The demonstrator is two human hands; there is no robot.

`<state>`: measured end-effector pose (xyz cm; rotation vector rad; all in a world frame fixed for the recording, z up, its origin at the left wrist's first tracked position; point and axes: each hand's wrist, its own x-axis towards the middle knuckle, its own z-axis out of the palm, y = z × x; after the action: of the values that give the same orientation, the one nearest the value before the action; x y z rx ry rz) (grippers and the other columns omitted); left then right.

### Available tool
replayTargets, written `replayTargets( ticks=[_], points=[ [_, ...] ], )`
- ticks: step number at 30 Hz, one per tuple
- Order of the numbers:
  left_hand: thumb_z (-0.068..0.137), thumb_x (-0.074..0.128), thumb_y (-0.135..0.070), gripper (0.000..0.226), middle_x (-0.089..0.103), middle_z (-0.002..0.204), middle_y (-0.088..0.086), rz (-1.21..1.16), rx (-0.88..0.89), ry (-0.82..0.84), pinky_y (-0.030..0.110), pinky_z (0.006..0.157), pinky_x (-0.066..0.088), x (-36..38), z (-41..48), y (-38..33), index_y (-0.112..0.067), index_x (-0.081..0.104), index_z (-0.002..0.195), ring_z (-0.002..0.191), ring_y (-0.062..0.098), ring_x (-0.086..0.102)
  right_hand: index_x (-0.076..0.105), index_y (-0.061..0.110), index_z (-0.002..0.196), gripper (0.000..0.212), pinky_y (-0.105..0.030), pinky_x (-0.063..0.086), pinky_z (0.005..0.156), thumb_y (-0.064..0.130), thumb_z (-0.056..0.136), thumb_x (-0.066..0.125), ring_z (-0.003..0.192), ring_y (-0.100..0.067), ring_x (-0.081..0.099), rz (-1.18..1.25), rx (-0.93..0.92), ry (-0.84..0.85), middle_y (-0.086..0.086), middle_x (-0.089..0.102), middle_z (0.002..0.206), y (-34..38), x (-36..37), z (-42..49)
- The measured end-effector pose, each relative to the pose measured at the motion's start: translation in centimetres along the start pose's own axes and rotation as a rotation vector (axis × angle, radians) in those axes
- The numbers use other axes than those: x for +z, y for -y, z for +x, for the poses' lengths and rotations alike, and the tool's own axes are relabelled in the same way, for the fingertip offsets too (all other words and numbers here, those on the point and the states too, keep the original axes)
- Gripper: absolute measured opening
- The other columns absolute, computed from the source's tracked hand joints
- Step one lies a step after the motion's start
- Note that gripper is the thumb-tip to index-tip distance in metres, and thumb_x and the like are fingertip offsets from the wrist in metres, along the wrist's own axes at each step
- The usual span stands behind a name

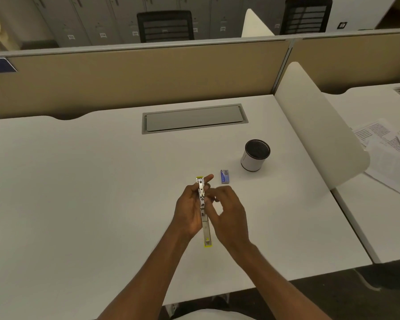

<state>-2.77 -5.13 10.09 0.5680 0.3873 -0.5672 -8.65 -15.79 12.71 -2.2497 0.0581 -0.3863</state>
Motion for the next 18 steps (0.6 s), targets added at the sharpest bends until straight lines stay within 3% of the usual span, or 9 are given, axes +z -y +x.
replayTargets(
  ticks=[2, 3, 4, 6, 9, 14, 18],
  points=[
    [0.094, 0.058, -0.029, 0.049, 0.06, 0.111, 0.009, 0.057, -0.008, 0.021, 0.03, 0.093, 0.046, -0.2, 0.0, 0.0, -0.008, 0.066, 0.138, 0.109, 0.019, 0.054, 0.069, 0.024, 0.113, 0.019, -0.03, 0.055, 0.071, 0.024, 0.095, 0.062, 0.091, -0.012, 0.06, -0.064, -0.036, -0.005, 0.007, 0.061, 0.102, 0.2, 0.1, 1.2],
    [0.092, 0.06, -0.03, 0.049, 0.057, 0.121, 0.01, 0.059, -0.02, 0.036, 0.03, 0.097, 0.042, -0.2, -0.1, -0.1, -0.008, 0.068, 0.136, 0.116, 0.02, 0.048, 0.069, 0.024, 0.115, 0.02, -0.031, 0.055, 0.071, 0.024, 0.096, 0.061, 0.092, -0.013, 0.061, -0.097, -0.053, -0.007, 0.006, 0.062, 0.104, 0.1, 0.2, 1.6],
    [0.093, 0.059, -0.028, 0.045, 0.059, 0.123, 0.01, 0.041, -0.028, 0.028, 0.029, 0.097, 0.043, -0.3, 0.0, 0.0, -0.007, 0.071, 0.131, 0.116, 0.019, 0.051, 0.07, 0.023, 0.115, 0.021, -0.032, 0.056, 0.072, 0.025, 0.096, 0.061, 0.093, -0.014, 0.062, -0.128, -0.067, -0.004, 0.006, 0.064, 0.106, 0.1, 0.3, 2.0],
    [0.094, 0.056, -0.024, 0.036, 0.072, 0.105, 0.008, -0.006, -0.034, 0.006, 0.024, 0.086, 0.054, -0.4, -0.1, 0.1, -0.004, 0.078, 0.114, 0.097, 0.016, 0.066, 0.072, 0.023, 0.113, 0.019, -0.033, 0.057, 0.076, 0.026, 0.097, 0.062, 0.096, -0.016, 0.065, -0.181, -0.096, 0.0, 0.006, 0.067, 0.109, 0.0, 0.3, 2.7],
    [0.097, 0.052, -0.019, 0.031, 0.07, 0.085, 0.006, -0.055, -0.033, 0.007, 0.019, 0.074, 0.057, 0.2, -0.7, 0.2, -0.001, 0.078, 0.1, 0.077, 0.012, 0.069, 0.076, 0.023, 0.105, 0.015, -0.034, 0.056, 0.075, 0.023, 0.096, 0.064, 0.092, -0.017, 0.066, -0.234, -0.141, 0.025, 0.005, 0.069, 0.102, -0.1, -0.1, 3.4],
    [0.097, 0.053, -0.01, 0.017, 0.065, 0.084, 0.009, -0.007, 0.014, -0.017, 0.023, 0.07, 0.061, 0.2, -0.5, 0.1, -0.001, 0.067, 0.095, 0.071, 0.014, 0.069, 0.073, 0.02, 0.088, 0.011, -0.031, 0.049, 0.071, 0.019, 0.094, 0.064, 0.08, -0.015, 0.058, -0.31, -0.176, 0.101, 0.005, 0.064, 0.091, 0.2, -1.0, 4.7],
    [0.103, 0.049, -0.014, 0.028, 0.064, 0.087, 0.01, 0.125, 0.049, -0.037, 0.026, 0.078, 0.056, -0.6, 0.1, 0.1, -0.004, 0.072, 0.093, 0.081, 0.016, 0.063, 0.07, 0.016, 0.093, 0.014, -0.029, 0.043, 0.069, 0.021, 0.097, 0.057, 0.073, -0.011, 0.044, -0.338, -0.161, 0.244, 0.003, 0.061, 0.096, 0.5, -1.3, 5.0]
  ],
)
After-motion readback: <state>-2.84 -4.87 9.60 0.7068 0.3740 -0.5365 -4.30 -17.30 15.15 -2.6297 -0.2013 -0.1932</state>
